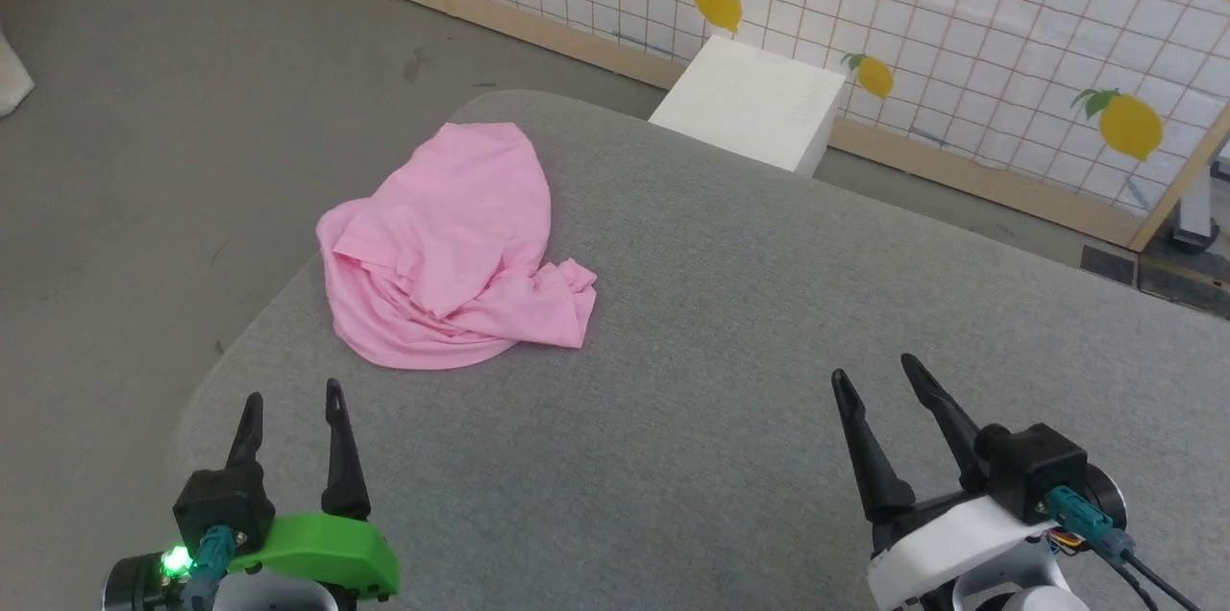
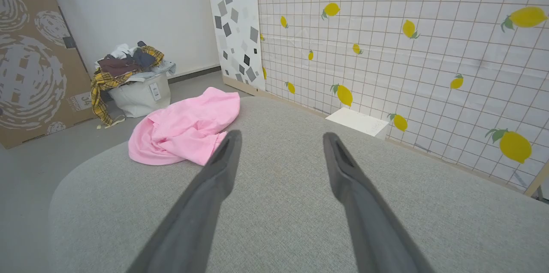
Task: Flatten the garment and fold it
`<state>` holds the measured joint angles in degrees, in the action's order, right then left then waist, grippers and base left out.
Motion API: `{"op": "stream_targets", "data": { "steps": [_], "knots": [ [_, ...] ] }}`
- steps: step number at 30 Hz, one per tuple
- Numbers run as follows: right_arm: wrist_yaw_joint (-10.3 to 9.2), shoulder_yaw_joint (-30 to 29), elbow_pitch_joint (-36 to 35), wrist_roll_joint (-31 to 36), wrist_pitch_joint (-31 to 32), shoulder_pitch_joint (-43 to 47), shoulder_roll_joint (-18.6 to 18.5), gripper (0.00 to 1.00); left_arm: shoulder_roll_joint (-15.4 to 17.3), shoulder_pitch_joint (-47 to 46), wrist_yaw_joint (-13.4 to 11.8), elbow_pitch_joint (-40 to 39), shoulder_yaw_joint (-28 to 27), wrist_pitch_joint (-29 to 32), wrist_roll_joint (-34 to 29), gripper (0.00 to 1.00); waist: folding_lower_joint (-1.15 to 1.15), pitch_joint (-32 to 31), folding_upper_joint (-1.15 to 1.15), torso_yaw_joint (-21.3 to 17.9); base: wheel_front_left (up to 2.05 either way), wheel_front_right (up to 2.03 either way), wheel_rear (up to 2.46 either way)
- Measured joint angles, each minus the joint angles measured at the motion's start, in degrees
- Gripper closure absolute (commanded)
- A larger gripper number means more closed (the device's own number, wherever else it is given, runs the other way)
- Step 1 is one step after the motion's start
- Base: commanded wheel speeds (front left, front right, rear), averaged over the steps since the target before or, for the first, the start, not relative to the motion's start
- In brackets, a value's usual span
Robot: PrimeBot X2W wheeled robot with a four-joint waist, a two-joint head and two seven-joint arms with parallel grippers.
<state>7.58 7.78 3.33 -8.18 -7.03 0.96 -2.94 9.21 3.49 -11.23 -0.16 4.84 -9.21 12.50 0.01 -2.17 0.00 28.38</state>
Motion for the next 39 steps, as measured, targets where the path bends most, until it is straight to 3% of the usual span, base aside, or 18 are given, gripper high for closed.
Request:
{"op": "stream_targets", "data": {
  "steps": [11, 15, 19, 25, 31, 39],
  "knots": [
    [0.0, 0.63, 0.25, -0.48, -0.57, 0.0, 0.02, 0.0, 0.73, 0.1, -1.76, -0.2, 1.2, -0.87, 1.07, 0.0, 0.0, 0.28, 0.0, 2.92, 0.0, 0.0, 0.0],
    [0.0, 0.53, 0.12, -0.48, -0.55, 0.0, 0.03, 0.0, 1.74, -0.76, -1.12, 1.04, 1.4, 0.19, 3.11, 0.0, 0.0, 0.99, 0.0, 3.9, 0.0, 0.0, 0.0],
    [0.0, 1.26, -0.81, 0.29, 0.66, -0.31, 0.07, 0.0, 3.22, -6.65, 1.57, 4.01, 1.47, 3.32, 6.12, 0.0, 0.0, 2.86, 0.0, 4.36, 0.0, 0.0, 0.0],
    [0.0, 2.79, -4.27, 3.53, 3.41, -5.44, 0.14, 0.0, 5.32, -21.25, 2.54, 9.7, -1.59, 9.23, 11.92, 0.0, 0.0, 7.59, 0.0, 4.06, 0.0, 0.0, 0.0],
    [0.0, 2.68, -5.99, 5.52, 4.08, -9.51, 0.14, 0.0, 7.4, -33.75, 5.22, 18.36, -5.71, 17.58, 20.05, 0.0, 0.01, 14.2, 0.0, 1.7, 0.0, 0.0, 0.0],
    [0.0, 2.41, -5.94, 5.69, 2.87, -12.65, 0.1, 0.0, 8.55, -37.66, 5.34, 25.82, -10.91, 28.55, 29.74, 0.0, 0.0, 22.81, 0.0, -6.07, 0.0, 0.0, 0.0]
  ]
}}
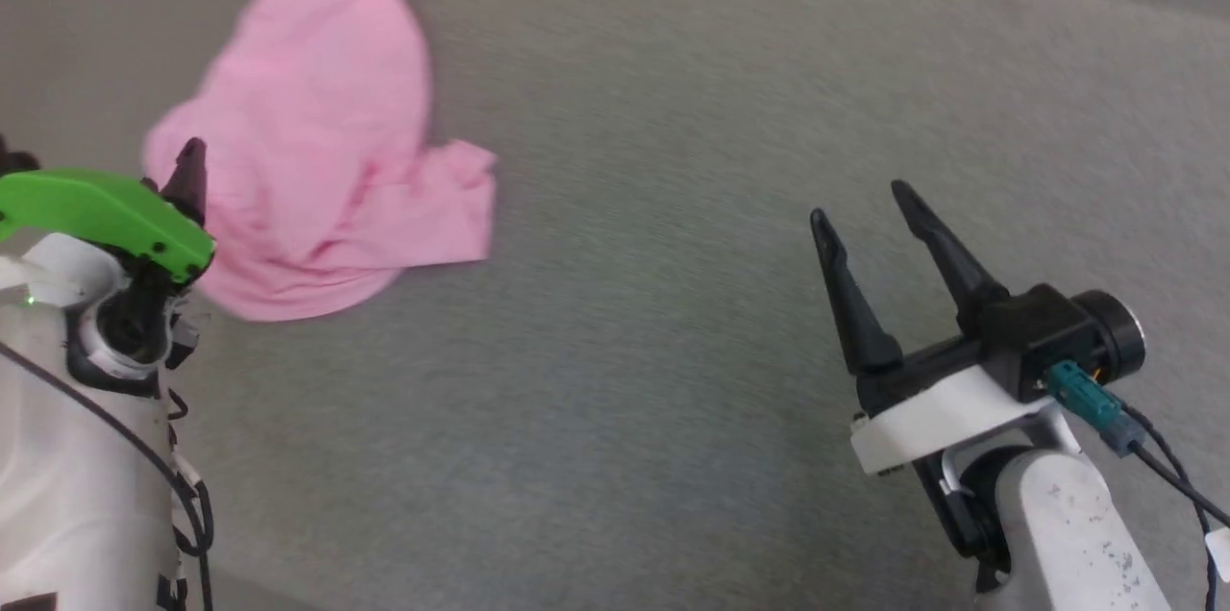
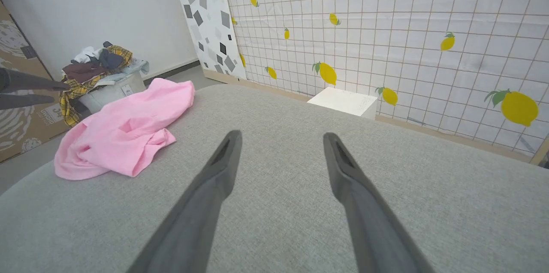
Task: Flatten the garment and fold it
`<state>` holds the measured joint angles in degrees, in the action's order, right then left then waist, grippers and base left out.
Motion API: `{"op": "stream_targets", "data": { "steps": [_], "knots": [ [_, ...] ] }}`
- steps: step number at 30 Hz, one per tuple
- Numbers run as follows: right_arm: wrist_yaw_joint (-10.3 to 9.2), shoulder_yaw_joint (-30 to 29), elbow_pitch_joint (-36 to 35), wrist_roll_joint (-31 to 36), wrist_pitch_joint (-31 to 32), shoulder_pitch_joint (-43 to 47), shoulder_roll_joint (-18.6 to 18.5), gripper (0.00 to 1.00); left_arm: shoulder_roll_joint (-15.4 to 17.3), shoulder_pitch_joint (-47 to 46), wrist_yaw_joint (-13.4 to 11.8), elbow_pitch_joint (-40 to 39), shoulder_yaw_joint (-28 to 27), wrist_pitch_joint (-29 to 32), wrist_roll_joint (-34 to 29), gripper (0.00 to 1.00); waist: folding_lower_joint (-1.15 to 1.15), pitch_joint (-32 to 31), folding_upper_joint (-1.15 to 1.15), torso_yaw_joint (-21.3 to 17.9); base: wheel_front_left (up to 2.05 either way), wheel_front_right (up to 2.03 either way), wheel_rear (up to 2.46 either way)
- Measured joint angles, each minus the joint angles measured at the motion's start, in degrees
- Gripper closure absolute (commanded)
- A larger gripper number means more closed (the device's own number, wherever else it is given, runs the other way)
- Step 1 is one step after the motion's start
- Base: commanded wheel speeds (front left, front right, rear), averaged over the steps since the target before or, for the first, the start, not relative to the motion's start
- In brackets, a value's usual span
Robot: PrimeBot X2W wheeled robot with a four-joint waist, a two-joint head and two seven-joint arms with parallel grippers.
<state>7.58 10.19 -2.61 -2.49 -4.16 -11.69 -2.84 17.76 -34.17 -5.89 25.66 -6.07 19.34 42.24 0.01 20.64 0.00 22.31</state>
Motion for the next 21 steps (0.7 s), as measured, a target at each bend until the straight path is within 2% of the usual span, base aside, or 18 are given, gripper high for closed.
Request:
{"op": "stream_targets", "data": {
  "steps": [4, 8, 11, 12, 13, 14, 17, 21],
  "knots": [
    [0.0, 0.15, 0.96, -0.22, -1.13, -0.68, -0.01, 0.0, 0.01, 0.1, -1.08, 1.48, -0.81, 3.47, 2.22, 0.0, 0.0, 3.73, 0.0, -4.55, 0.0, 0.0, 0.0],
    [0.0, 0.48, 2.3, -0.86, -1.99, -0.74, 0.0, 0.0, 0.75, 2.13, -4.6, 3.35, 1.02, 8.7, 1.12, 0.0, 0.0, 6.39, 0.0, -8.36, 0.0, 0.0, 0.0],
    [0.0, 0.62, 3.42, -1.6, -2.6, -0.79, -0.02, 0.0, 4.04, 2.58, -6.75, 2.87, 2.08, 13.08, -0.81, 0.0, -0.01, 7.72, 0.01, -11.06, 0.0, 0.0, 0.0],
    [0.0, 0.63, 3.8, -1.71, -2.88, -0.79, -0.03, 0.0, 4.82, 2.67, -6.79, 2.47, 2.35, 14.23, -1.0, 0.11, -0.01, 7.91, 0.01, -11.68, 0.0, 0.0, 0.0],
    [0.0, 0.68, 4.24, -1.9, -3.1, -0.79, -0.02, 0.0, 5.59, 2.99, -6.8, 1.67, 2.64, 15.37, -1.09, 0.59, -0.01, 7.98, 0.01, -12.35, 0.0, 0.0, 0.0],
    [0.0, 0.7, 4.75, -2.22, -3.46, -0.78, -0.04, 0.0, 6.28, 3.57, -6.78, 0.96, 2.68, 15.78, -1.11, 1.0, -0.01, 7.81, 0.01, -12.87, 0.0, 0.0, 0.0],
    [0.0, 0.8, 6.04, -3.16, -4.08, -0.55, -0.01, 0.0, 7.26, 5.69, -6.22, -0.59, 2.67, 14.18, -1.77, 1.0, -0.01, 6.4, 0.01, -13.76, 0.0, 0.0, 0.0],
    [0.0, 0.57, 8.02, -4.72, -4.81, 1.39, -0.04, 0.0, 8.02, 8.63, -4.7, -2.68, 3.74, 4.52, -6.55, 1.0, 0.0, 3.33, 0.0, -14.74, 0.0, 0.0, 0.0]
  ]
}}
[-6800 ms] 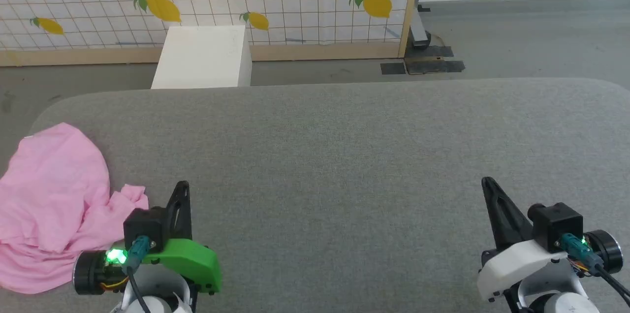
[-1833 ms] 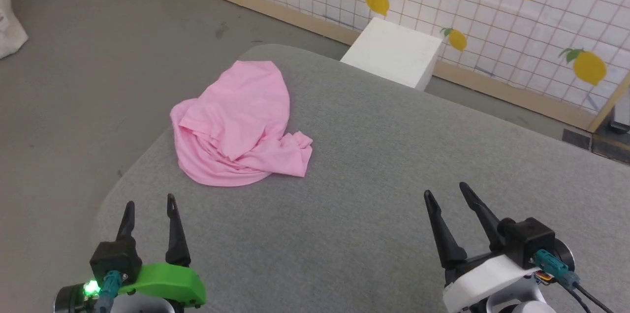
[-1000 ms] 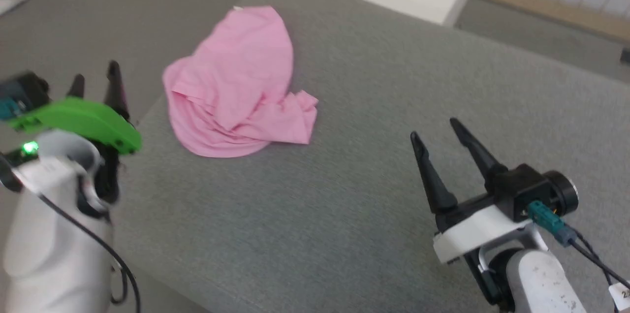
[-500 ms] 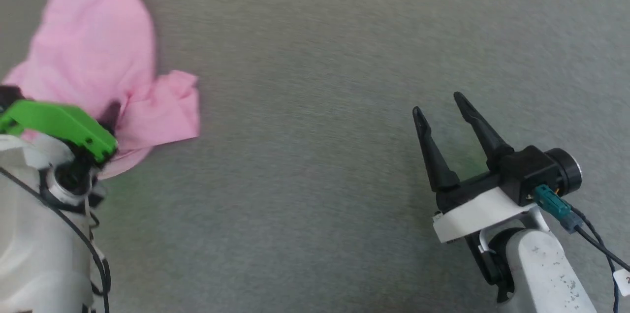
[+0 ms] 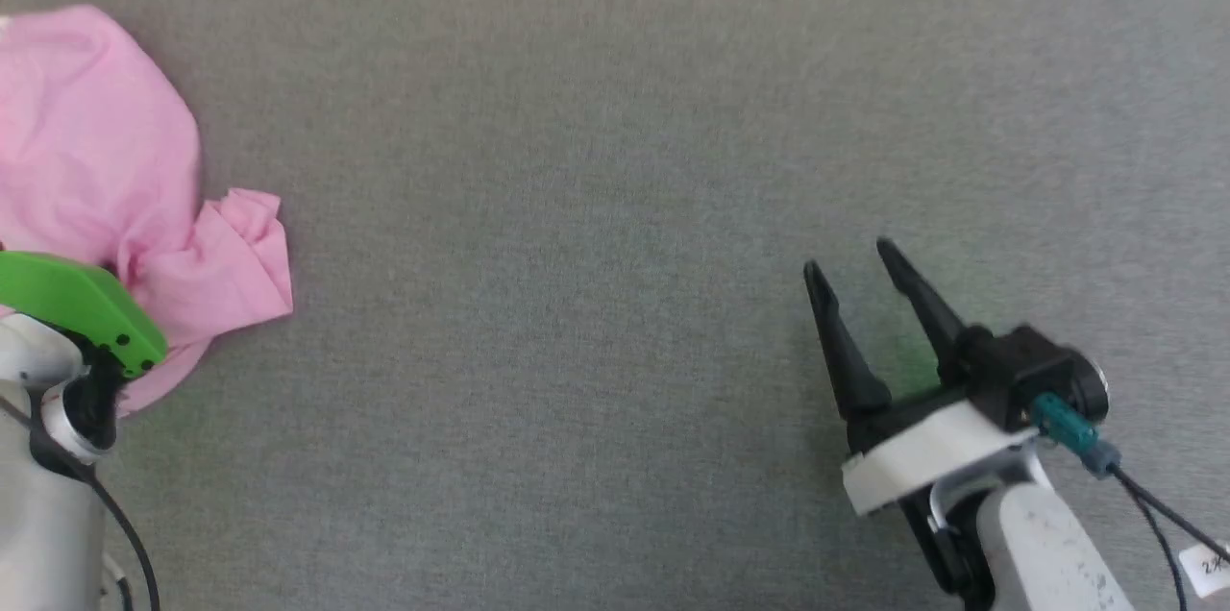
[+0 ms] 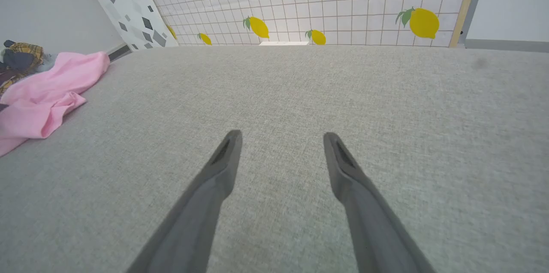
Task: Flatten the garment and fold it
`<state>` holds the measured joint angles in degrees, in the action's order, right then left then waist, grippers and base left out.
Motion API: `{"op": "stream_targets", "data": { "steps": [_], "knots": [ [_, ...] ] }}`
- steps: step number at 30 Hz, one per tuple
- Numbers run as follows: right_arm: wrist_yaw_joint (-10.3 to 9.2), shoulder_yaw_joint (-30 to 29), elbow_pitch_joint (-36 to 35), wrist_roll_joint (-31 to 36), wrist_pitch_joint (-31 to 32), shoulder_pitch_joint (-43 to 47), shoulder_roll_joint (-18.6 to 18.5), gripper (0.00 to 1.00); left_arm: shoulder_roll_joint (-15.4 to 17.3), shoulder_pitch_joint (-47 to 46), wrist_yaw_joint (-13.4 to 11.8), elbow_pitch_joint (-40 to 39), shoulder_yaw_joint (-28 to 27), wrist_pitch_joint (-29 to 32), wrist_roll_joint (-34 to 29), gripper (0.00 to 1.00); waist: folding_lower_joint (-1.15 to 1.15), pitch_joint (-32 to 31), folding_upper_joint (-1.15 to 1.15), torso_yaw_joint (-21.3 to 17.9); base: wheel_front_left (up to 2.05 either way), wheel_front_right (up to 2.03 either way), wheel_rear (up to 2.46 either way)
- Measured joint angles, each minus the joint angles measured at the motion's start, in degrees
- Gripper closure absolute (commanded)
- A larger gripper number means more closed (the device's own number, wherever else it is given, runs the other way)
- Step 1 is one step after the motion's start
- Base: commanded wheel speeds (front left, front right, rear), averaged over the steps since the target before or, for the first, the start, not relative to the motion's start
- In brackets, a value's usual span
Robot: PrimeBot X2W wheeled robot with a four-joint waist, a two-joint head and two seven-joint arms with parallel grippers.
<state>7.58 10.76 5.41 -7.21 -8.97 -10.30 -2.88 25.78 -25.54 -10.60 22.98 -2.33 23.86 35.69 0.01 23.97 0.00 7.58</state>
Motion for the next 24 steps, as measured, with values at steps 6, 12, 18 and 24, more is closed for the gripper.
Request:
{"op": "stream_targets", "data": {
  "steps": [6, 12, 18, 24],
  "knots": [
    [0.0, -1.0, 2.16, -2.09, -0.65, 4.73, 0.0, 0.0, 3.1, -1.99, 2.48, -5.77, 2.48, -16.39, -8.28, 1.0, 0.0, -6.75, 0.0, -0.67, 0.0, 0.0, 0.0],
    [0.0, -1.65, 2.43, -3.16, -0.63, 7.93, 0.02, 0.0, 2.43, -7.83, 5.12, -10.82, 7.35, -24.43, -12.62, 1.0, -0.01, -14.95, 0.0, -0.52, 0.0, 0.0, 0.0],
    [0.0, -2.01, 1.72, -3.38, -0.08, 9.61, 0.03, 0.0, -2.94, -11.13, 6.64, -15.79, 13.41, -26.47, -13.52, 1.0, -0.01, -21.79, 0.0, -2.12, 0.0, 0.0, 0.0],
    [0.0, -1.62, 0.3, -3.33, 1.01, 10.46, 0.01, 0.0, -10.51, -11.56, 8.08, -17.25, 19.9, -25.96, -12.83, 1.0, -0.01, -24.89, 0.0, -6.7, 0.0, 0.0, 0.0]
  ]
}}
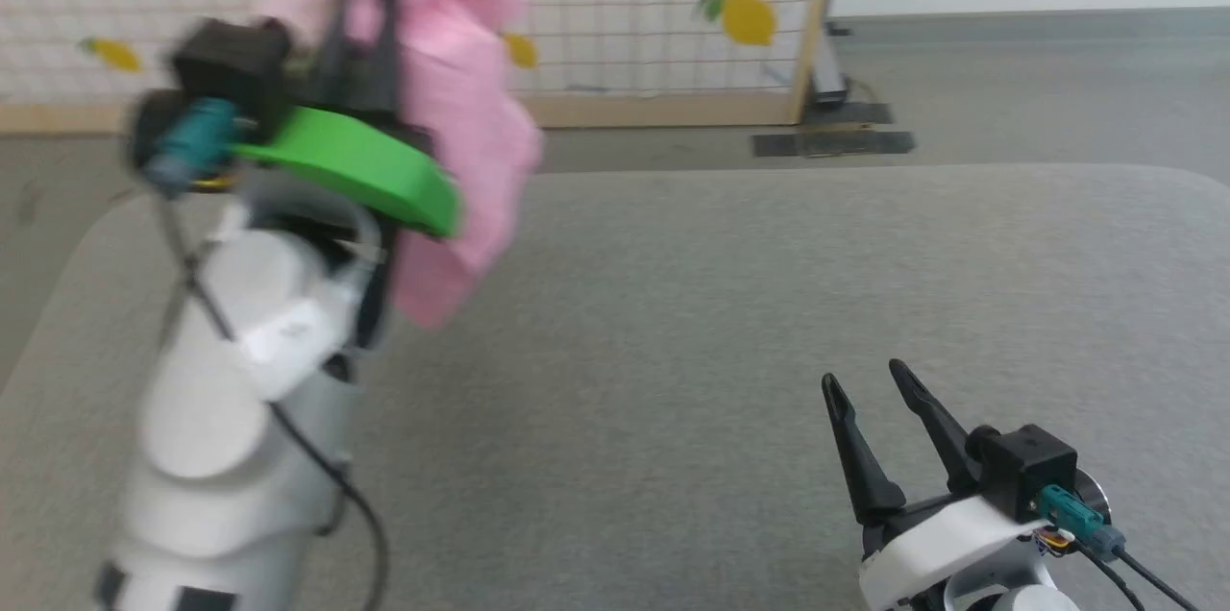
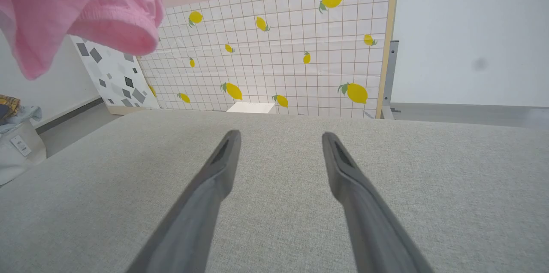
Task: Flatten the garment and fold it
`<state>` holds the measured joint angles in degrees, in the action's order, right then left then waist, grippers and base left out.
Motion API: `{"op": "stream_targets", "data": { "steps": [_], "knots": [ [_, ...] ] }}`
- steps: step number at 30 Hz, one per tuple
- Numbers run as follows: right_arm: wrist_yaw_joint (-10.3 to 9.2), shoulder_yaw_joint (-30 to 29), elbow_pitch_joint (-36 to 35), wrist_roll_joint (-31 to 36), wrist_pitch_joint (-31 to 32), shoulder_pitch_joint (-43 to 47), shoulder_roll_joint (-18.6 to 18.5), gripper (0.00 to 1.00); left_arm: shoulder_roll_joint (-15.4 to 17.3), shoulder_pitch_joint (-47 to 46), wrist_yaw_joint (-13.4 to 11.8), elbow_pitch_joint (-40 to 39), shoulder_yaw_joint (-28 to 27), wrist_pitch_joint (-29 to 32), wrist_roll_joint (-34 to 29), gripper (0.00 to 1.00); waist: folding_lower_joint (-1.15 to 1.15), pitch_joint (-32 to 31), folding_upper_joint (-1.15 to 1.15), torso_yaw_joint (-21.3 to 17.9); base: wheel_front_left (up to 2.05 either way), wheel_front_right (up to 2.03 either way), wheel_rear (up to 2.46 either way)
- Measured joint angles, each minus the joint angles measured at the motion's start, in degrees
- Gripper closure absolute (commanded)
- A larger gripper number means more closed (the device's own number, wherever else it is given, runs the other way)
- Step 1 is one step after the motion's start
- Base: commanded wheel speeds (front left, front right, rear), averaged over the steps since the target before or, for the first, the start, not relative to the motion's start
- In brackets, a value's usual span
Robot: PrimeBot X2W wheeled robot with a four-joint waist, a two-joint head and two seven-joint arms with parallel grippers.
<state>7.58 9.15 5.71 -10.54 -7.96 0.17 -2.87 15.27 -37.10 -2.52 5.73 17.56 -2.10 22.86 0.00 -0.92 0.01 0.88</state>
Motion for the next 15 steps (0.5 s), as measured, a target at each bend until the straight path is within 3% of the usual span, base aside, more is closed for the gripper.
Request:
{"op": "stream_targets", "data": {
  "steps": [4, 8, 15],
  "knots": [
    [0.0, 0.15, -0.9, 0.29, 0.9, 0.11, 0.02, 0.0, -5.27, 1.07, 0.73, 2.11, 3.38, -0.02, 1.82, 1.0, 0.0, -0.82, 0.0, -3.87, 0.0, 0.0, 0.0],
    [0.0, 0.03, -1.2, 0.46, 1.36, 0.15, -0.01, 0.0, -8.18, 3.88, 1.76, 7.99, 7.17, 1.63, 3.41, 1.0, 0.0, -0.78, 0.0, -7.79, 0.0, 0.0, 0.0],
    [0.0, 0.22, -1.6, 0.93, 1.93, 0.21, -0.01, 0.0, -9.64, 10.61, 3.36, 22.39, 14.59, 17.0, 5.56, 1.0, 0.0, -0.11, 0.0, -13.54, 0.0, 0.0, 0.0]
  ]
}}
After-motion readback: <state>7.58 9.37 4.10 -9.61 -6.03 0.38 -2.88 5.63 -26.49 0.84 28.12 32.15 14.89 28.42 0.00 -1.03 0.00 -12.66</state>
